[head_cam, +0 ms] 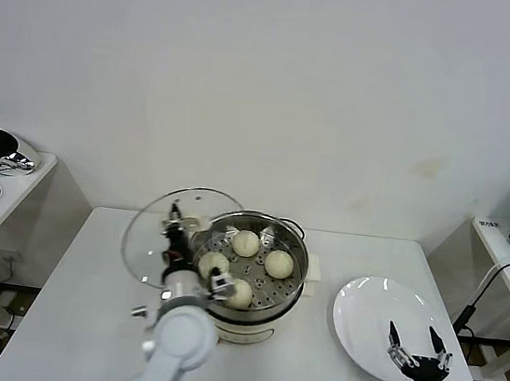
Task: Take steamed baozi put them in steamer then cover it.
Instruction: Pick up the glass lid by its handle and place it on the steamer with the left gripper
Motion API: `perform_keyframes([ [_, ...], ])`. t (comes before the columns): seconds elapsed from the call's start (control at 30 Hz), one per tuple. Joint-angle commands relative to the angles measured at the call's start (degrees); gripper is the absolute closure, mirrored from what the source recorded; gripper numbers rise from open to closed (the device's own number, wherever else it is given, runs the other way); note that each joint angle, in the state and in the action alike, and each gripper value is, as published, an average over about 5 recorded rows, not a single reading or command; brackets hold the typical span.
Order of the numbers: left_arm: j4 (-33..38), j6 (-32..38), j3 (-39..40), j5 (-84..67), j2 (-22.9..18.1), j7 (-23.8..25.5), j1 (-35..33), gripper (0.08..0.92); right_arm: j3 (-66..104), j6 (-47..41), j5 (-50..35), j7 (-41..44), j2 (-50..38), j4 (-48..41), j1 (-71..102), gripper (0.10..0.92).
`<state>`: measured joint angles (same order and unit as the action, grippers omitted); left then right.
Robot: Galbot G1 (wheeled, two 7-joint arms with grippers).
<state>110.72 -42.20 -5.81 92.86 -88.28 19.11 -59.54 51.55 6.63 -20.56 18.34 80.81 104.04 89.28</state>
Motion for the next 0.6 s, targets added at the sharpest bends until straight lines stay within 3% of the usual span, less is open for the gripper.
perform_keyframes([
  [0.03,-10.9,-2.46,14.18,1.05,-3.47,-1.94,7.3,0.87,-0.28,0.22,1.03,-0.05,0.48,-1.1,-0.36,0.203],
  [0.6,-13.35,-2.59,15.44,-0.13,-3.8,-2.65,8.06,0.87,-0.82,0.57,2.37,-0.16,0.96,-1.85,-0.75,0.203],
])
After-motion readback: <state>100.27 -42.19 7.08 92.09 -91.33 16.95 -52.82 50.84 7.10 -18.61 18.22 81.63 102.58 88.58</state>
